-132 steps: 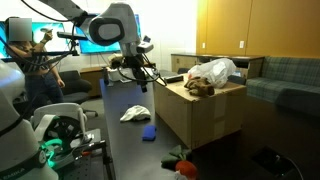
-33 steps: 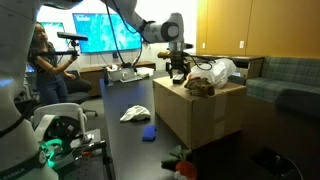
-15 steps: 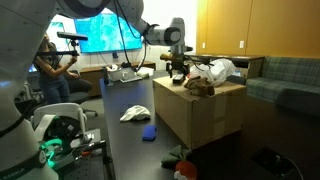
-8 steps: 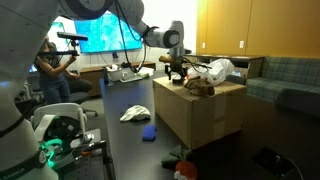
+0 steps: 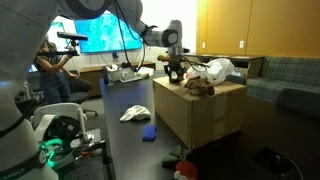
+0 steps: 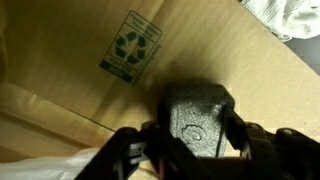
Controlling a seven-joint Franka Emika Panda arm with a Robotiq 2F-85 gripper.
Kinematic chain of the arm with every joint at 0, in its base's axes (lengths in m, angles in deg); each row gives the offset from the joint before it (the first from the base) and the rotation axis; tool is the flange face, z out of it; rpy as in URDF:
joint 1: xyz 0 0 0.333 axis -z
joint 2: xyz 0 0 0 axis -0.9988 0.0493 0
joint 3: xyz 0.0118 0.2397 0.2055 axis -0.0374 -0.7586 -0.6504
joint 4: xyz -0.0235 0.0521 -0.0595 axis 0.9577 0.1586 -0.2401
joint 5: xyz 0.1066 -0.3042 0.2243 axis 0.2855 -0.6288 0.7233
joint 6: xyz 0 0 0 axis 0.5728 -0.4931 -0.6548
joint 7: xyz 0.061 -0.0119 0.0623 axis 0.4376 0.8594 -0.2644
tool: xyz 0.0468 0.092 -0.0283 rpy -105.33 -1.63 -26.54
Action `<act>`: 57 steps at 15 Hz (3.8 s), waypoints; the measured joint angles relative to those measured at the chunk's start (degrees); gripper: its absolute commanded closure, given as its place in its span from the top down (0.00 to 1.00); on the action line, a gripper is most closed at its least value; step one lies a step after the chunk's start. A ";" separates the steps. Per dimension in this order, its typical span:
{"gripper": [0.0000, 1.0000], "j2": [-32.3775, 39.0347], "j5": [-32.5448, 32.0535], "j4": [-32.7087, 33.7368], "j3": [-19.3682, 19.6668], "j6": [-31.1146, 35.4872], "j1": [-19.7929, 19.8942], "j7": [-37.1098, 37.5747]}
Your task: Pick the objects on the box and put them on the table, then pick the objects on the table and put them on the box
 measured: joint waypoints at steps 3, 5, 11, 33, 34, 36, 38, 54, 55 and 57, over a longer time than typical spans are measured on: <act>0.31 -0.82 0.00 -0.53 -0.02 -1.41 -1.39 0.42; 0.31 -2.06 -0.01 -1.72 -0.07 -2.28 -2.36 0.59; 0.31 -8.87 -0.01 -10.15 -0.36 -2.07 -4.79 3.30; 0.31 -21.85 -7.22 -51.25 -4.32 21.93 -13.09 23.98; 0.31 -21.65 -7.47 -51.21 -4.55 21.92 -13.74 24.49; 0.31 -20.76 -7.68 -50.84 -5.06 21.89 -14.90 24.91; 0.31 -19.15 -7.68 -50.09 -5.50 21.90 -15.76 24.96; 0.82 -3.61 -4.16 -40.43 -4.79 21.79 -15.06 23.55; 0.87 -3.59 -4.16 -40.63 -4.78 21.78 -15.04 23.50; 1.00 -3.60 -4.16 -40.78 -4.77 21.74 -15.00 23.44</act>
